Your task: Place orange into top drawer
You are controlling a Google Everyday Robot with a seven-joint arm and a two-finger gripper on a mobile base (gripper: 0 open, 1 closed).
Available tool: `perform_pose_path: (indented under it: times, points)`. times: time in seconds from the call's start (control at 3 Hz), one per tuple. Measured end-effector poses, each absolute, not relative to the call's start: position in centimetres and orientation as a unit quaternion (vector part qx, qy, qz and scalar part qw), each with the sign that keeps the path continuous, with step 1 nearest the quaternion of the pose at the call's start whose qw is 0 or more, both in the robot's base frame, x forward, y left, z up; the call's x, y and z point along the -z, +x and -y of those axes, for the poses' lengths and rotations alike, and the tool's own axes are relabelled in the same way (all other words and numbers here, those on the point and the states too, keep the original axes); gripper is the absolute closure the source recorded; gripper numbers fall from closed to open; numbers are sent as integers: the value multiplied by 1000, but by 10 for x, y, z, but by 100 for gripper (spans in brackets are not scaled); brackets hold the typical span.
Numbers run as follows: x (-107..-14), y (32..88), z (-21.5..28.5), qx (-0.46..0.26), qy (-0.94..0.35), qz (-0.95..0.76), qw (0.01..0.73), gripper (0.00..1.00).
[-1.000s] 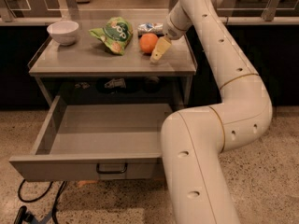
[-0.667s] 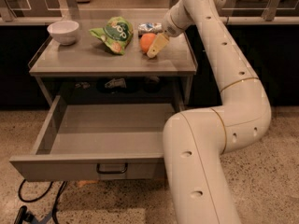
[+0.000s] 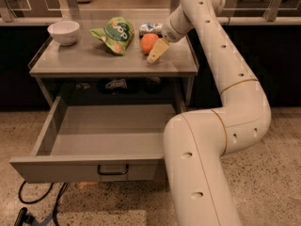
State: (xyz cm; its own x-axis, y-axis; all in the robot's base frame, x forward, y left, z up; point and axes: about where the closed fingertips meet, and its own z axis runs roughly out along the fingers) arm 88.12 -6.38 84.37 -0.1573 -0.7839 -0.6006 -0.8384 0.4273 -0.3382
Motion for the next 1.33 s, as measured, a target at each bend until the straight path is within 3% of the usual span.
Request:
perform_pose_path:
  times: [0.67,1.33]
  points:
    - [-829,876,55,-61,-537,-762,358,0]
    - [-883,876,8,-82,-553,-714,421,0]
